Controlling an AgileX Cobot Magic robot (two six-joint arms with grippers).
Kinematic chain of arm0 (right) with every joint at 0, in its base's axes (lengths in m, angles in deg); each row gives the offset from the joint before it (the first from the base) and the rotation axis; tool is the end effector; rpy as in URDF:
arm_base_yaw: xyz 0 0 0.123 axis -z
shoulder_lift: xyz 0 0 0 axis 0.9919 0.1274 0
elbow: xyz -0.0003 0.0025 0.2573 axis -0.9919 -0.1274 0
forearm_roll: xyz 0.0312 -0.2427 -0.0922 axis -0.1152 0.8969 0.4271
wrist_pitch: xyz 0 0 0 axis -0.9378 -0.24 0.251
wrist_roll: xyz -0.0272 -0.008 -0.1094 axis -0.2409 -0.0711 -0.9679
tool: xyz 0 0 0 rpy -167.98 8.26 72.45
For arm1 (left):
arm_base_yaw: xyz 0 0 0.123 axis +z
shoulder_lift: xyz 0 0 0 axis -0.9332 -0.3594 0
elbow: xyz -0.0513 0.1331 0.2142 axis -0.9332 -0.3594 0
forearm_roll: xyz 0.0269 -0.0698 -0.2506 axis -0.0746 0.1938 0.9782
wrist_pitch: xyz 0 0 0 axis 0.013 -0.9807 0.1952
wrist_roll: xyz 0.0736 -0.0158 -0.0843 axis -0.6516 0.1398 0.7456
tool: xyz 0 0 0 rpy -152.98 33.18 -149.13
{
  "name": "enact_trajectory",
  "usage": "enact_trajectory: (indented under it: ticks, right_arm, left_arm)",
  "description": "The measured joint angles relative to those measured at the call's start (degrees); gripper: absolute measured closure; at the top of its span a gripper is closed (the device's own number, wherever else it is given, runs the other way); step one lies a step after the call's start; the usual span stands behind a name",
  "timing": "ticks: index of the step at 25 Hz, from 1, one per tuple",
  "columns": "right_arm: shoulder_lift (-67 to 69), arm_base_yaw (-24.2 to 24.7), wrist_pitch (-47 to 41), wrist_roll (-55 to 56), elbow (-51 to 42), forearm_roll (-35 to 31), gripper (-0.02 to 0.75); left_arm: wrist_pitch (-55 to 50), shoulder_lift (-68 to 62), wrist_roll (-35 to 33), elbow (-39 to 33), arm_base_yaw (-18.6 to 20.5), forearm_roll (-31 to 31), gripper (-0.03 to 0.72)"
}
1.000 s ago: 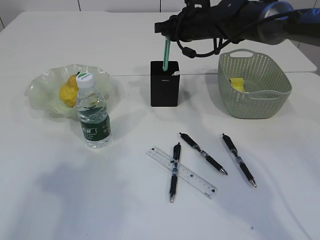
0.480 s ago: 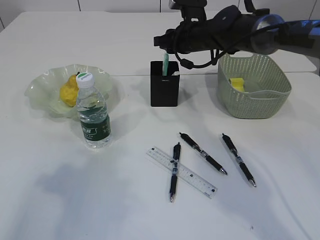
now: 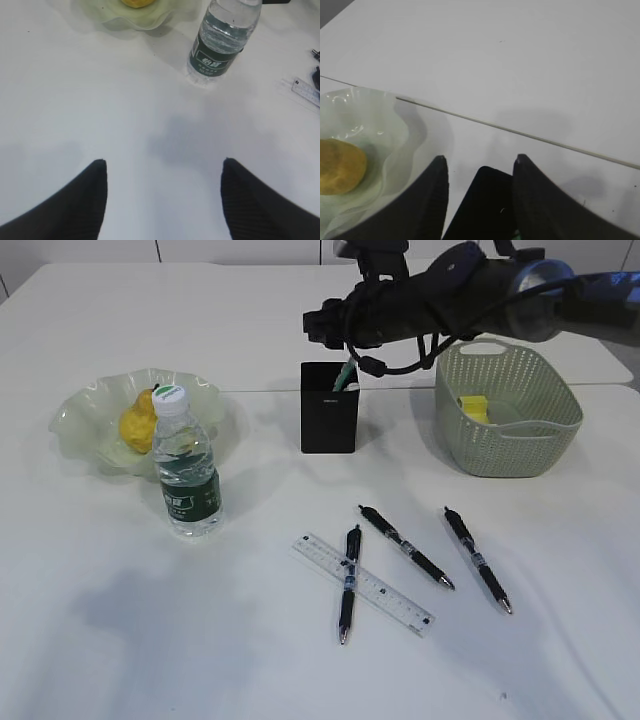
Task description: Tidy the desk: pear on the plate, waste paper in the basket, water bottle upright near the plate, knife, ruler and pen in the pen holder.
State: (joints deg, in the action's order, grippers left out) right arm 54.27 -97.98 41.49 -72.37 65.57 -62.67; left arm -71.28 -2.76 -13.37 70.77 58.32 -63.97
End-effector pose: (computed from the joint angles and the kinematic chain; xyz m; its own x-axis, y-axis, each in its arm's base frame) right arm 0.5323 0.1773 0.1795 -0.5123 -0.0548 -0.8571 -0.4386 0.8747 0.2062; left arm 0.2035 -0.0452 0.2399 -0.7197 -0.0314 -0.6936 0.1102 0.9812 -0.1587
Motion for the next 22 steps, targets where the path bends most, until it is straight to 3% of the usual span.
enact_trajectory:
  ticks: [3, 11, 17, 22]
  right_arm:
    - [-2.09, 0.33, -4.18, 4.53, 0.00, 3.66, 0.422]
    - [-10.42, 2.18, -19.26, 24.87, 0.10, 28.24, 0.421]
    - [-18.19, 1.54, -31.71, 27.07, 0.10, 33.39, 0.421]
    - [-25.35, -0.25, -35.82, 27.29, -4.76, 37.45, 0.421]
  left_arm:
    - [-0.13, 0.00, 0.00, 0.00, 0.00, 0.00, 0.188]
    - [-0.40, 0.00, 0.00, 0.00, 0.00, 0.00, 0.196]
    - [-1.03, 0.00, 0.00, 0.00, 0.00, 0.00, 0.197]
    - [-1.68, 0.00, 0.00, 0.00, 0.00, 0.00, 0.199]
